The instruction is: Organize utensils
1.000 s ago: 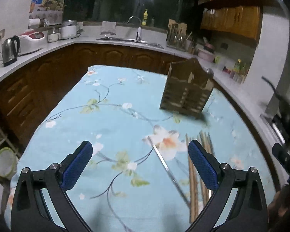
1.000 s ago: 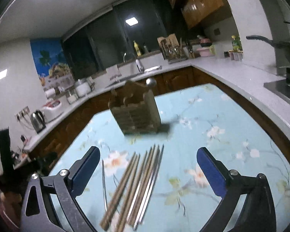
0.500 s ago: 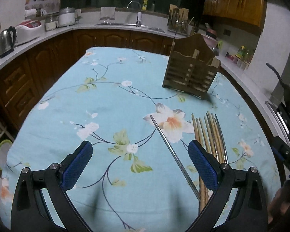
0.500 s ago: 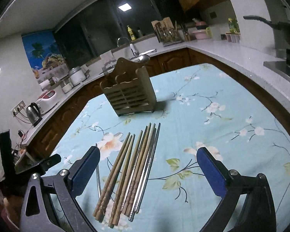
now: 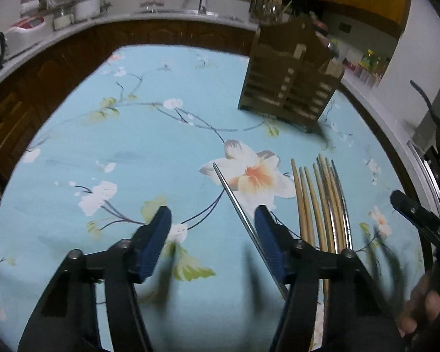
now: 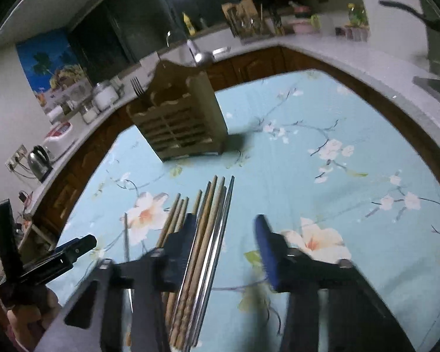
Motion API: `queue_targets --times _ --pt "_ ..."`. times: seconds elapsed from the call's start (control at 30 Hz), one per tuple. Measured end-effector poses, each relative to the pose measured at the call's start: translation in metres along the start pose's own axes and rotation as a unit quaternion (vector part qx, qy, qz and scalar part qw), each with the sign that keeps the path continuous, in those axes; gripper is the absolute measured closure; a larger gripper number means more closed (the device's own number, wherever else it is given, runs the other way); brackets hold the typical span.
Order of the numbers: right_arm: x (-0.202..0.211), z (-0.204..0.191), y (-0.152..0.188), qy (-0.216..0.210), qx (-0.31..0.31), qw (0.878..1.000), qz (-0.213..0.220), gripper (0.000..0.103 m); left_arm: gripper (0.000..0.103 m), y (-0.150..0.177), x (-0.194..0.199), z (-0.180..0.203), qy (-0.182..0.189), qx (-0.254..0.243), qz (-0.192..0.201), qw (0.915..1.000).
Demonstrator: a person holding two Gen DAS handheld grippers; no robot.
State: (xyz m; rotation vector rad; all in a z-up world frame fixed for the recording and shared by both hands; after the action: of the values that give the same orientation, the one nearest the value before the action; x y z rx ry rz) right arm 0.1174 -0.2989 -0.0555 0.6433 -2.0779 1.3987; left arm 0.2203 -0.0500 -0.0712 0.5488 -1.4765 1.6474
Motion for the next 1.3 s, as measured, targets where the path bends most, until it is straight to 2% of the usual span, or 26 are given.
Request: queue_targets --times 0.13,0.33,0.43,0.53,0.67,0.73,0.8,0.87,1.0,1.03,1.2,1.3 --pt "-0.032 0.002 -0.014 0.001 0.003 0.999 -0.035 0.074 0.068 -0.005 -0.023 0.001 0.015 0.010 -0.043 0.9989" --pt "-0.079 0.005 -0.027 0.016 0.011 0.997 -0.077 0.079 0.080 -0.011 -0.043 0.007 0.021 0.007 -0.068 0.9974" --pt "-0.095 0.006 -0.030 0.019 0.014 0.996 -0.090 0.081 0.083 -0.012 -0.051 0.014 0.021 -0.007 -0.076 0.9968" --pt "-0.108 0.005 -0.029 0.031 0.029 0.993 -0.107 0.088 0.084 -0.014 -0.055 0.022 0.015 -0.035 -0.070 0.9968" --pt "-0.111 -0.001 -0.031 0.052 0.069 0.990 -0.110 0.097 0.088 -0.016 -0.062 0.038 0.028 -0.081 -0.067 0.9941" --pt "-0.108 0.003 -0.029 0.052 0.078 0.989 -0.111 0.097 0.089 -0.015 -0.065 0.054 0.067 -0.127 -0.081 0.9863" --pt "-0.102 0.011 -0.027 0.053 0.076 0.989 -0.113 0.097 0.091 -0.013 -0.064 0.060 0.077 -0.154 -0.089 0.9810" --pt "-0.098 0.018 -0.025 0.047 0.068 0.990 -0.118 0.097 0.091 -0.015 -0.063 0.057 0.085 -0.146 -0.097 0.9809" --pt "-0.100 0.025 -0.029 0.031 0.042 0.991 -0.122 0.095 0.091 -0.025 -0.067 0.043 0.090 -0.087 -0.108 0.9862" --pt "-0.101 0.025 -0.031 0.028 0.039 0.991 -0.122 0.095 0.091 -0.026 -0.069 0.043 0.090 -0.085 -0.109 0.9863" --pt "-0.111 0.021 -0.035 0.023 0.032 0.992 -0.120 0.095 0.091 -0.030 -0.076 0.061 0.058 -0.104 -0.111 0.9867" --pt "-0.112 0.018 -0.035 0.028 0.040 0.992 -0.119 0.094 0.095 -0.031 -0.079 0.072 0.033 -0.133 -0.101 0.9853"
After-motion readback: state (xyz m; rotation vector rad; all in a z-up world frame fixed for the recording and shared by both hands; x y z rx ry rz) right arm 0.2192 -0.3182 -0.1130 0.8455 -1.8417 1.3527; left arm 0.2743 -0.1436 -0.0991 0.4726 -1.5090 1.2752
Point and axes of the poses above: each gripper's, at about its wrist camera, not at the fingertips, and x roughly against the way its jaws point, z to its right, y to its underside, the point moved 2 cm from there along -x, roughly the way its jaws point, and after that the axes turned 4 degrees about x, right-handed, at the moved point
